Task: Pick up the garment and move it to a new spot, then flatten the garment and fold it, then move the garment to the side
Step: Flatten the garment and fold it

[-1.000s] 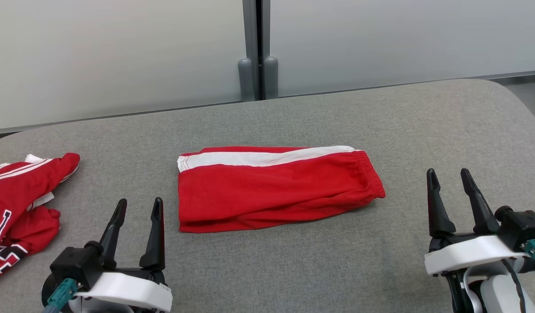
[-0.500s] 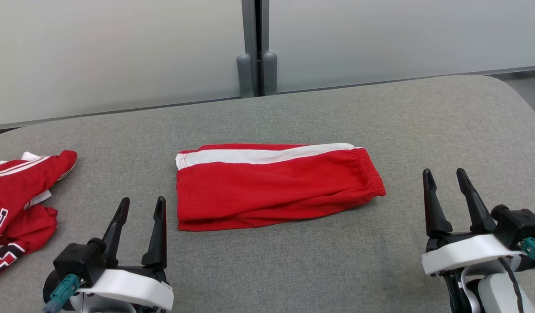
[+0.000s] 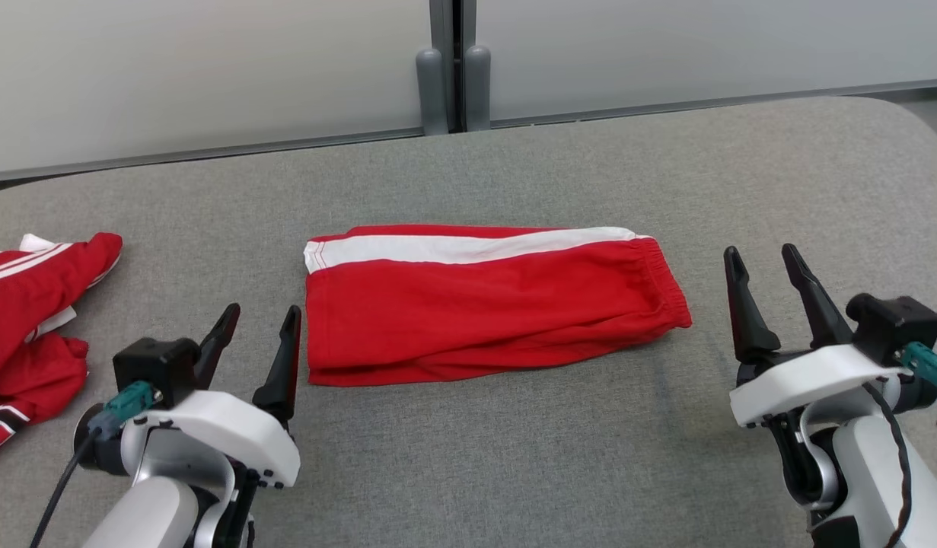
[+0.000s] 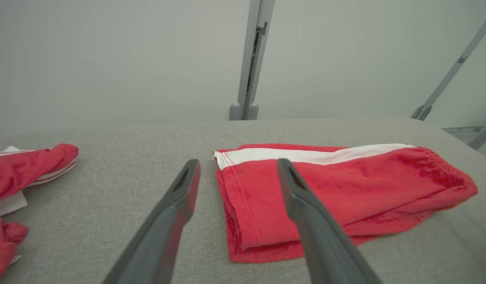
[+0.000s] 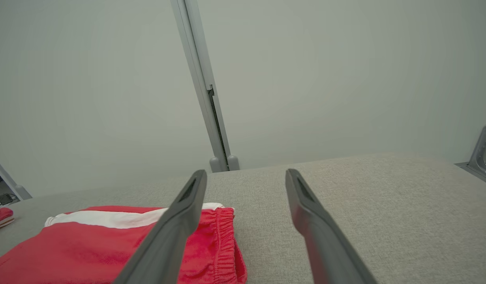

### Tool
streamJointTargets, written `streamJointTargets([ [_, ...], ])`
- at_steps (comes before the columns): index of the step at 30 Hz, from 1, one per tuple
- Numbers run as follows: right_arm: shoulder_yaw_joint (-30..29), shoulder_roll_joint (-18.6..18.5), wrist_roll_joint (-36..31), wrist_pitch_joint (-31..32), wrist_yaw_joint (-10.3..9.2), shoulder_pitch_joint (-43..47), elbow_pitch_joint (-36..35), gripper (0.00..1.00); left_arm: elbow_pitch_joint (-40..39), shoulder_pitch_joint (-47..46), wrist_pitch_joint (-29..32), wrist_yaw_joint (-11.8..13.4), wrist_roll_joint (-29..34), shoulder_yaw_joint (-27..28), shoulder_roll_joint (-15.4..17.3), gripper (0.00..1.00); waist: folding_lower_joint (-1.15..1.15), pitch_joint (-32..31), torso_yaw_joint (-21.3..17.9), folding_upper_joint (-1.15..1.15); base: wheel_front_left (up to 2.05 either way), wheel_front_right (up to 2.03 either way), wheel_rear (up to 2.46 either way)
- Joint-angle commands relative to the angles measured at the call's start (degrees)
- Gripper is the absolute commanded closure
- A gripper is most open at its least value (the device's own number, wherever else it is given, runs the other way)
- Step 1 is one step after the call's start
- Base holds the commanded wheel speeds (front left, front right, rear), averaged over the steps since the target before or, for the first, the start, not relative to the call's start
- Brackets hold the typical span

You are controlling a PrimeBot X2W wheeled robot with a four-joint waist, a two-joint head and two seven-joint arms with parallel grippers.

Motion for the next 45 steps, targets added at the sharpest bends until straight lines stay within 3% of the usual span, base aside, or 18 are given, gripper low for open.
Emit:
streamJointTargets([
  [1,0.0,-0.4,0.8,0.8,0.11,-1.0,0.6,0.00,0.5,-1.4,0.5,-0.5,-0.3,0.0,0.3,0.00,0.00,1.0,0.3,0.00,0.00,0.00,0.00],
  [9,2.4,-0.4,5.1,12.7,0.11,-8.7,5.5,0.00,8.0,-11.4,7.6,-4.8,-3.0,-1.4,-0.4,0.00,0.00,6.0,1.0,0.00,0.00,0.00,0.00],
  [21,1.2,0.9,12.5,31.5,0.11,-19.2,9.0,0.00,18.5,-29.1,25.3,-12.4,-10.2,-2.7,-0.7,0.00,0.00,13.4,2.2,0.00,0.00,0.00,0.00],
  [31,3.0,0.8,14.0,38.4,0.11,-22.4,6.8,0.00,27.1,-38.8,39.1,-17.1,-15.1,-4.5,-1.0,0.00,0.00,15.7,1.6,0.00,0.00,0.00,0.00],
  [41,3.6,1.8,13.0,39.8,0.11,-23.8,4.5,0.00,33.5,-43.4,41.9,-18.8,-16.4,-4.7,-1.3,0.00,0.00,18.0,0.0,0.00,0.00,0.00,0.00],
  [42,3.7,1.8,13.0,39.9,0.11,-23.9,4.2,0.12,34.1,-43.8,42.4,-19.0,-16.9,-4.6,-1.5,0.00,0.00,18.2,-0.2,0.00,0.00,0.00,0.00],
  [44,4.1,2.0,13.2,39.8,0.11,-24.0,3.8,0.58,34.9,-44.4,43.1,-19.4,-17.4,-4.7,-1.7,0.04,0.00,18.4,-0.4,0.00,0.00,0.00,0.00],
  [45,4.2,2.0,13.3,39.6,0.11,-24.0,3.7,0.87,35.2,-44.6,43.3,-19.5,-17.4,-4.9,-1.7,0.28,0.00,18.4,-0.4,0.00,0.00,0.00,0.00],
])
